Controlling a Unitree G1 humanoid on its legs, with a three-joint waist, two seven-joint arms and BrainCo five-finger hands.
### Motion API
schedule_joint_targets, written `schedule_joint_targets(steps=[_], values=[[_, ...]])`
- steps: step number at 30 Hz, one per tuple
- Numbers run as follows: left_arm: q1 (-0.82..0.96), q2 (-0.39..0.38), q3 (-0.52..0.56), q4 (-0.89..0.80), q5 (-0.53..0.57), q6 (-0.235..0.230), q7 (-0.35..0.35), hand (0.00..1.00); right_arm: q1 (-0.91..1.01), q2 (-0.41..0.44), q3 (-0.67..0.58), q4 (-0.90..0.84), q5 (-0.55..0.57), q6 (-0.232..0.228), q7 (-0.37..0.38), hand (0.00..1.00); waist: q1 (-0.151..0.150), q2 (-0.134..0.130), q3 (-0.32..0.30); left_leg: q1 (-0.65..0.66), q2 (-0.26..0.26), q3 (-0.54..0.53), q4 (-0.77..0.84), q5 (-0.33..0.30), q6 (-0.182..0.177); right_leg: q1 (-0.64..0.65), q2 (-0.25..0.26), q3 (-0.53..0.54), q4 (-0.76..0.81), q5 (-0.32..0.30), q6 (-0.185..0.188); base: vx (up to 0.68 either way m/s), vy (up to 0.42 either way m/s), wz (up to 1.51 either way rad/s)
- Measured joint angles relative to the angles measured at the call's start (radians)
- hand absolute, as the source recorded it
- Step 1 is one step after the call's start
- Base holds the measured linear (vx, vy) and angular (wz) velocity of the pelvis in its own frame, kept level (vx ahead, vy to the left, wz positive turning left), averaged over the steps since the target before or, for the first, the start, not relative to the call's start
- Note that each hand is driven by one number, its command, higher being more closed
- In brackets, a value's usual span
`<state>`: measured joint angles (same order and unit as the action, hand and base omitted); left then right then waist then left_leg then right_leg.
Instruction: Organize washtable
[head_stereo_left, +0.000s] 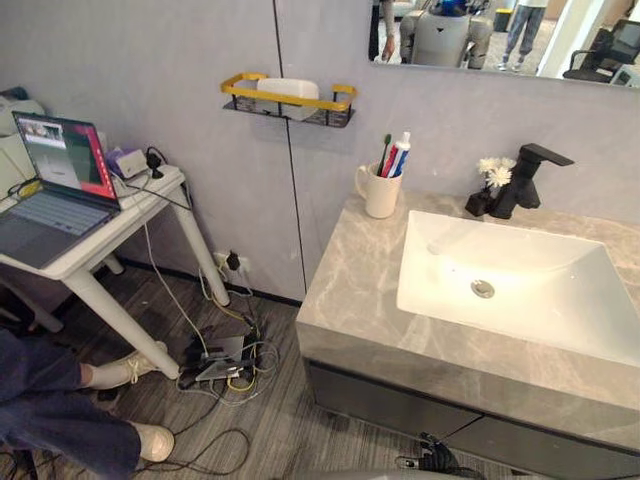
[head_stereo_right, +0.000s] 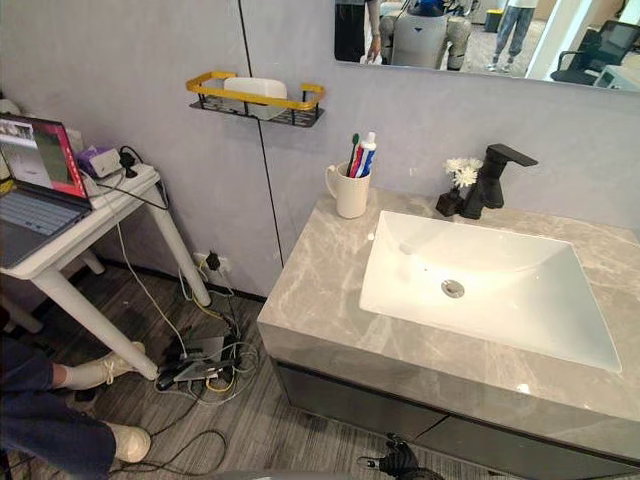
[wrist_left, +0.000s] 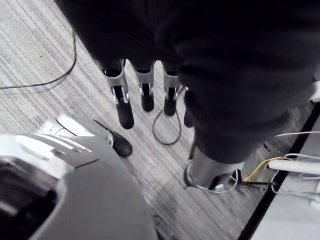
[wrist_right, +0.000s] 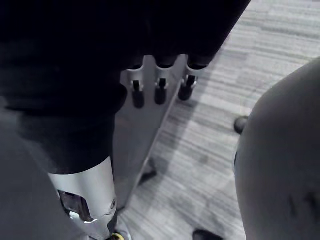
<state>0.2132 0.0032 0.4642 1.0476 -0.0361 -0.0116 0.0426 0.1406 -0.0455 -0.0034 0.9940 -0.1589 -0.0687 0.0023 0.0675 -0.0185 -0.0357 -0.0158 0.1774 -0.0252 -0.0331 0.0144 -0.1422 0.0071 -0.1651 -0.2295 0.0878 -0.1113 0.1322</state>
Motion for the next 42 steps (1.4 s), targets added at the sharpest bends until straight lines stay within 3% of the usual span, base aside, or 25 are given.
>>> schedule_joint_targets(steps=[7, 9, 14, 16, 17, 18, 19, 21, 24, 26, 27, 28, 29, 30, 31, 32, 33, 34, 35, 36, 37, 38, 39, 40, 42], values=[[-0.001, 0.014, -0.035, -0.023, 0.006, -0.006, 0.006, 0.00, -0.009, 0.001, 0.011, -0.007, -0.009, -0.002, -0.004, 0.00, -0.003, -0.015, 0.022, -0.005, -0.003, 0.009, 0.014, 0.000, 0.000, 0.009, -0.002, 0.008, 0.002, 0.003, 0.005, 0.02, -0.002, 0.00], [-0.019, 0.019, -0.034, -0.030, 0.009, -0.007, 0.006, 0.00, -0.025, 0.006, 0.012, -0.007, -0.010, -0.002, -0.003, 0.00, -0.003, -0.023, 0.058, -0.023, 0.004, 0.036, 0.114, -0.042, 0.000, 0.012, 0.001, 0.028, 0.026, -0.005, -0.007, -0.03, -0.011, -0.21], [-0.020, 0.001, -0.020, -0.037, 0.010, -0.007, 0.010, 0.00, -0.030, -0.001, 0.007, -0.010, -0.007, -0.002, -0.001, 0.00, -0.006, -0.011, 0.072, -0.072, 0.052, 0.005, 0.324, -0.180, -0.024, -0.047, 0.030, 0.112, 0.087, -0.014, -0.014, -0.08, -0.008, -0.62], [-0.016, -0.018, 0.011, -0.037, 0.010, -0.007, 0.021, 0.00, -0.027, 0.000, -0.043, -0.018, -0.005, -0.001, -0.001, 0.00, -0.027, 0.006, 0.072, -0.132, 0.043, -0.093, 0.531, -0.287, -0.055, -0.091, 0.038, 0.176, 0.123, -0.004, 0.003, -0.10, 0.157, -0.89], [-0.015, -0.019, 0.010, -0.036, 0.012, -0.007, 0.025, 0.00, -0.024, 0.000, -0.055, -0.024, -0.004, -0.001, 0.000, 0.00, -0.029, 0.013, 0.072, -0.135, 0.043, -0.100, 0.545, -0.308, -0.055, -0.097, 0.045, 0.193, 0.123, 0.003, 0.011, -0.12, 0.204, -0.91], [-0.014, -0.017, 0.010, -0.036, 0.024, -0.008, 0.024, 0.00, -0.023, 0.000, -0.072, -0.031, -0.003, -0.001, 0.000, 0.00, -0.034, 0.034, 0.068, -0.129, 0.031, -0.096, 0.536, -0.350, -0.030, -0.120, 0.058, 0.235, 0.117, 0.020, 0.029, -0.13, 0.190, -0.85], [-0.017, 0.004, 0.010, -0.036, 0.032, -0.008, 0.024, 0.00, -0.024, 0.015, -0.088, -0.029, -0.002, 0.002, 0.000, 0.00, -0.042, -0.004, 0.065, -0.143, 0.011, -0.071, 0.531, -0.362, -0.010, -0.158, 0.042, 0.269, 0.109, 0.040, 0.036, -0.15, 0.185, -0.81], [-0.016, 0.026, 0.011, -0.035, 0.034, -0.008, 0.025, 0.00, -0.019, 0.042, -0.105, -0.028, -0.002, 0.009, 0.001, 0.00, -0.039, -0.045, 0.060, -0.156, -0.005, -0.004, 0.532, -0.365, 0.002, -0.198, 0.028, 0.328, 0.082, 0.082, 0.031, -0.17, 0.151, -0.94], [-0.023, 0.029, 0.003, -0.019, 0.041, -0.010, 0.025, 0.00, -0.017, 0.037, -0.116, -0.032, -0.001, 0.014, 0.004, 0.00, -0.033, -0.040, 0.062, -0.133, 0.018, 0.120, 0.537, -0.376, 0.036, -0.221, 0.013, 0.275, 0.056, 0.168, -0.047, -0.15, 0.090, -1.15], [-0.030, 0.028, -0.015, -0.012, 0.047, -0.009, 0.024, 0.00, -0.016, 0.031, -0.123, -0.041, -0.003, 0.016, 0.004, 0.00, -0.026, -0.026, 0.071, -0.083, 0.048, 0.231, 0.522, -0.371, 0.049, -0.279, -0.008, 0.009, 0.145, 0.211, -0.129, -0.11, 0.029, -1.45], [-0.034, 0.026, -0.010, -0.009, 0.046, -0.008, 0.024, 0.00, -0.015, 0.039, -0.126, -0.042, -0.002, 0.014, 0.004, 0.00, -0.022, -0.038, 0.065, -0.066, 0.046, 0.254, 0.517, -0.371, 0.053, -0.288, -0.008, -0.026, 0.147, 0.242, -0.134, -0.07, 0.035, -1.70], [-0.049, 0.023, 0.013, 0.027, 0.047, -0.007, 0.023, 0.00, -0.014, 0.036, -0.128, -0.042, -0.003, 0.010, 0.004, 0.00, -0.017, -0.017, 0.065, -0.028, 0.038, 0.303, 0.459, -0.357, 0.082, -0.288, 0.032, -0.028, 0.058, 0.353, -0.178, -0.07, -0.018, -2.04], [-0.056, 0.019, 0.026, 0.047, 0.052, -0.004, 0.024, 0.00, -0.024, 0.025, -0.164, -0.064, -0.002, 0.009, 0.005, 0.00, -0.001, 0.006, 0.077, 0.017, 0.068, 0.409, 0.401, -0.316, 0.068, -0.303, 0.036, -0.070, 0.105, 0.311, -0.233, -0.09, -0.061, -1.99], [-0.057, 0.014, 0.025, 0.041, 0.051, -0.003, 0.023, 0.00, -0.024, 0.025, -0.187, -0.078, 0.004, 0.013, 0.015, 0.00, -0.005, 0.015, 0.085, 0.032, 0.069, 0.436, 0.394, -0.310, 0.063, -0.322, 0.011, -0.121, 0.240, 0.205, -0.239, -0.11, -0.098, -1.51], [-0.053, 0.010, 0.023, 0.032, 0.051, -0.002, 0.023, 0.00, -0.013, 0.023, -0.208, -0.077, 0.007, 0.013, 0.022, 0.00, -0.028, 0.021, 0.089, 0.055, 0.071, 0.474, 0.395, -0.309, 0.062, -0.319, -0.063, -0.228, 0.473, 0.038, -0.247, -0.08, -0.089, -1.00], [-0.049, 0.010, 0.025, 0.031, 0.048, -0.001, 0.022, 0.00, -0.007, 0.025, -0.219, -0.060, 0.000, 0.008, 0.023, 0.00, -0.021, 0.012, 0.083, 0.093, 0.058, 0.523, 0.396, -0.308, 0.058, -0.282, -0.119, -0.296, 0.537, -0.037, -0.245, -0.03, -0.068, -1.05], [-0.049, 0.011, 0.038, 0.032, 0.046, -0.003, 0.020, 0.00, -0.015, 0.027, -0.225, -0.038, -0.004, 0.007, 0.023, 0.00, -0.015, -0.006, 0.087, 0.109, 0.032, 0.540, 0.392, -0.305, 0.049, -0.277, -0.104, -0.314, 0.503, -0.048, -0.225, -0.01, -0.062, -1.56], [-0.062, 0.010, 0.066, 0.061, 0.044, 0.001, 0.015, 0.00, -0.028, 0.024, -0.223, -0.012, -0.009, 0.005, 0.025, 0.00, -0.013, -0.002, 0.075, 0.106, -0.003, 0.499, 0.338, -0.335, 0.079, -0.249, -0.021, -0.293, 0.338, -0.010, -0.194, -0.04, -0.037, -1.71], [-0.068, -0.001, 0.069, 0.078, 0.043, 0.004, 0.013, 0.00, -0.043, 0.014, -0.224, 0.005, -0.008, 0.003, 0.026, 0.00, -0.001, 0.033, 0.072, 0.088, -0.021, 0.443, 0.299, -0.342, 0.106, -0.244, 0.041, -0.256, 0.224, 0.062, -0.158, -0.15, -0.035, -2.58], [-0.073, -0.031, 0.072, 0.087, 0.038, -0.010, 0.003, 0.00, -0.096, -0.015, -0.271, 0.042, -0.003, 0.014, 0.029, 0.00, -0.007, 0.075, 0.075, 0.090, -0.014, 0.468, 0.230, -0.263, 0.099, -0.262, -0.023, -0.363, 0.458, -0.068, -0.253, -0.12, -0.024, -1.88], [-0.080, -0.017, 0.047, 0.084, 0.033, -0.014, 0.007, 0.00, -0.088, -0.025, -0.270, 0.060, -0.006, 0.017, 0.023, 0.00, -0.031, 0.054, 0.073, 0.096, -0.032, 0.479, 0.226, -0.251, 0.086, -0.234, -0.123, -0.387, 0.570, -0.114, -0.217, -0.02, -0.079, -1.46], [-0.080, -0.001, 0.024, 0.084, 0.030, -0.014, 0.006, 0.00, -0.084, -0.033, -0.263, 0.069, -0.013, 0.018, 0.023, 0.00, -0.036, 0.048, 0.068, 0.101, -0.047, 0.491, 0.228, -0.250, 0.084, -0.186, -0.173, -0.394, 0.545, -0.121, -0.165, 0.07, -0.123, -0.66], [-0.092, 0.028, 0.000, 0.086, 0.028, -0.015, 0.005, 0.00, -0.084, -0.036, -0.257, 0.097, -0.020, 0.024, 0.024, 0.00, -0.030, 0.001, 0.069, 0.093, -0.054, 0.517, 0.244, -0.258, 0.070, -0.134, -0.171, -0.377, 0.420, -0.160, -0.039, 0.04, -0.242, -0.79], [-0.109, 0.022, -0.004, 0.101, 0.028, -0.015, 0.006, 0.00, -0.078, -0.049, -0.262, 0.100, -0.013, 0.031, 0.024, 0.00, -0.026, 0.040, 0.060, 0.091, -0.019, 0.520, 0.241, -0.244, 0.064, -0.114, -0.087, -0.361, 0.321, -0.103, -0.053, 0.01, -0.260, -0.83], [-0.108, 0.008, -0.021, 0.094, 0.027, -0.020, 0.006, 0.00, -0.073, -0.061, -0.241, 0.113, -0.029, 0.031, 0.023, 0.00, -0.023, 0.051, 0.053, 0.105, 0.021, 0.523, 0.218, -0.214, 0.044, -0.096, 0.004, -0.323, 0.197, -0.045, -0.089, 0.03, -0.249, -0.98]])
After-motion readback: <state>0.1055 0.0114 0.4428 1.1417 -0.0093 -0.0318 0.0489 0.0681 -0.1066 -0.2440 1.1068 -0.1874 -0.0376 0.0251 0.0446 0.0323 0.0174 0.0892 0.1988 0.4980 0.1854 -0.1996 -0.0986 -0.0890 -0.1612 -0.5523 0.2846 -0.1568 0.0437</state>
